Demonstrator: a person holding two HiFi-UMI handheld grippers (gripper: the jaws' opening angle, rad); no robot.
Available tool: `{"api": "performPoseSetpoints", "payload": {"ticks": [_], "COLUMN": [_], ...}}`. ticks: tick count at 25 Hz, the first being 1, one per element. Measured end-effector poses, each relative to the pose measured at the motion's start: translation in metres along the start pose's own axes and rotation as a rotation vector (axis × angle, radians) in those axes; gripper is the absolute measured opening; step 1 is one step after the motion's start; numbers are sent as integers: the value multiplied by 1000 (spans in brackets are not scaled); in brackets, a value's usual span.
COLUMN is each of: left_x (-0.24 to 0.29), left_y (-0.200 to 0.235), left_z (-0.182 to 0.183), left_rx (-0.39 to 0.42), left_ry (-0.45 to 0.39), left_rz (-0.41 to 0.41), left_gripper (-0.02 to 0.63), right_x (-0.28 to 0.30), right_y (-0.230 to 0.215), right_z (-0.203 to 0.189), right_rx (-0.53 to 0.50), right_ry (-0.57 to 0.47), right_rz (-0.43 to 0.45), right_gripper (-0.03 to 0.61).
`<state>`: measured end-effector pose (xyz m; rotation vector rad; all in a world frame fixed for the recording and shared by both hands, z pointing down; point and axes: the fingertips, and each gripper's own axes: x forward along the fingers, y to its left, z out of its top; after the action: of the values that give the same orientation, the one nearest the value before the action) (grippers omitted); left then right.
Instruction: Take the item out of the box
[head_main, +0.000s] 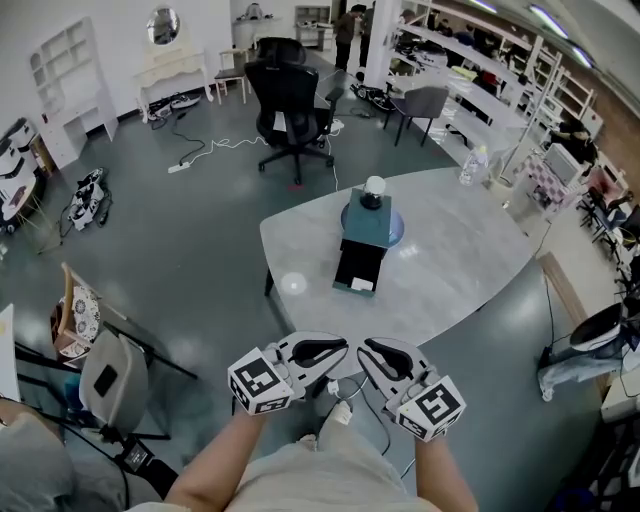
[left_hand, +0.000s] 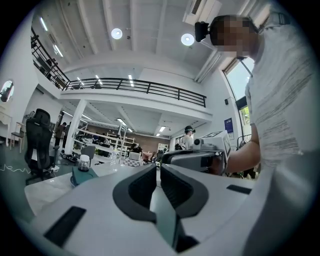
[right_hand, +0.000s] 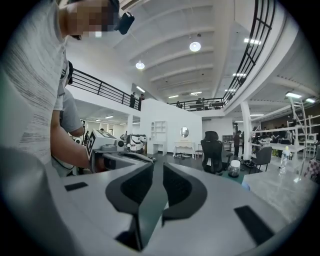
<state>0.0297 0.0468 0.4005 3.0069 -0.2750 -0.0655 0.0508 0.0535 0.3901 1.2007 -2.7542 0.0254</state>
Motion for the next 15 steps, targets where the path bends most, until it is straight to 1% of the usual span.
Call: {"api": "performPoseSetpoints", "payload": {"ticks": [4, 9, 15], "left_x": [21, 49, 75], "left_y": [29, 64, 101], "left_z": [-6, -10, -18], "left_rx": [-14, -14, -9], "left_ry": [11, 27, 45], "left_rz": [14, 26, 57], "left_gripper": [21, 21, 21], "right_x": [15, 36, 58], "right_y": [-30, -72, -112], "right_z": [-11, -20, -44], "right_rx": [-17, -58, -86], "right_ry": [41, 81, 165], "right_rz": [27, 65, 114], "right_gripper": [89, 98, 118]}}
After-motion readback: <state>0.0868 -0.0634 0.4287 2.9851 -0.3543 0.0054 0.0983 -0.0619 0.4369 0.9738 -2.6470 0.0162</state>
